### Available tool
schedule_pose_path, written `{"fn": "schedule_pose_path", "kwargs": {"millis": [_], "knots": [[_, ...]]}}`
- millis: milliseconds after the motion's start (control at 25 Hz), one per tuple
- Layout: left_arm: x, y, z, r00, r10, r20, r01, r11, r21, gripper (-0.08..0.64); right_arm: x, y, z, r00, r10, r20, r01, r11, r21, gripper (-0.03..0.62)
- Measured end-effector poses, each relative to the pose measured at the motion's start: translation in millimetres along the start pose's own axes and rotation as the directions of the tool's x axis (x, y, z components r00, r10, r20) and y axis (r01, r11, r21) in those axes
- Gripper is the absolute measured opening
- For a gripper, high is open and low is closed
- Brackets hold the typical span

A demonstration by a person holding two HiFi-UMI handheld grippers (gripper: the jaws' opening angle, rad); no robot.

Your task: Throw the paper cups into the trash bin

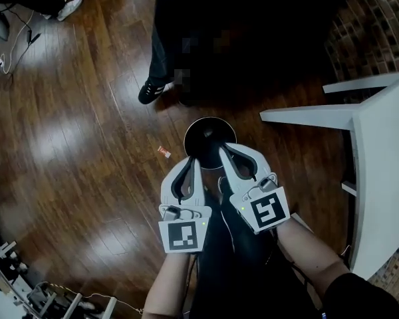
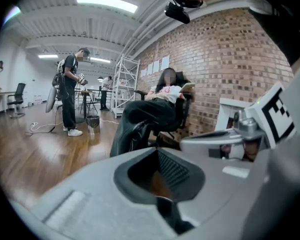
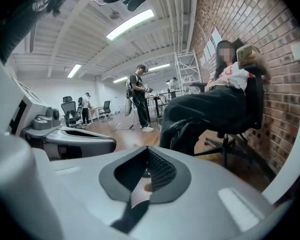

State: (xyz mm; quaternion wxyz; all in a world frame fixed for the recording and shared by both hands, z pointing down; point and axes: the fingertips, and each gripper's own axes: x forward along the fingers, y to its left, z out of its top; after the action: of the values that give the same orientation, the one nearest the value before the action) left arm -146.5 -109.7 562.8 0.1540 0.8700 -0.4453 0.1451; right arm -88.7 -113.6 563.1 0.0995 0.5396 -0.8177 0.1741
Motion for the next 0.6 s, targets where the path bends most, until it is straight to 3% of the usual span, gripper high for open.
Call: {"fn": "schedule_pose_path", "kwargs": {"millis": [400, 600], "knots": [[-44, -4, 119, 0.994, 0.014, 0.105, -0.015, 1.000, 0.013, 0.005, -45, 29, 123, 0.991, 0.008, 0.136, -0.004, 1.000, -0.029, 0.008], [-69, -5, 186, 0.986, 0.012, 0.164, -0.021, 0.998, 0.054, 0.005, -70, 39, 193, 0.974, -0.007, 0.224, 0.022, 0.998, -0.062, 0.006]]}}
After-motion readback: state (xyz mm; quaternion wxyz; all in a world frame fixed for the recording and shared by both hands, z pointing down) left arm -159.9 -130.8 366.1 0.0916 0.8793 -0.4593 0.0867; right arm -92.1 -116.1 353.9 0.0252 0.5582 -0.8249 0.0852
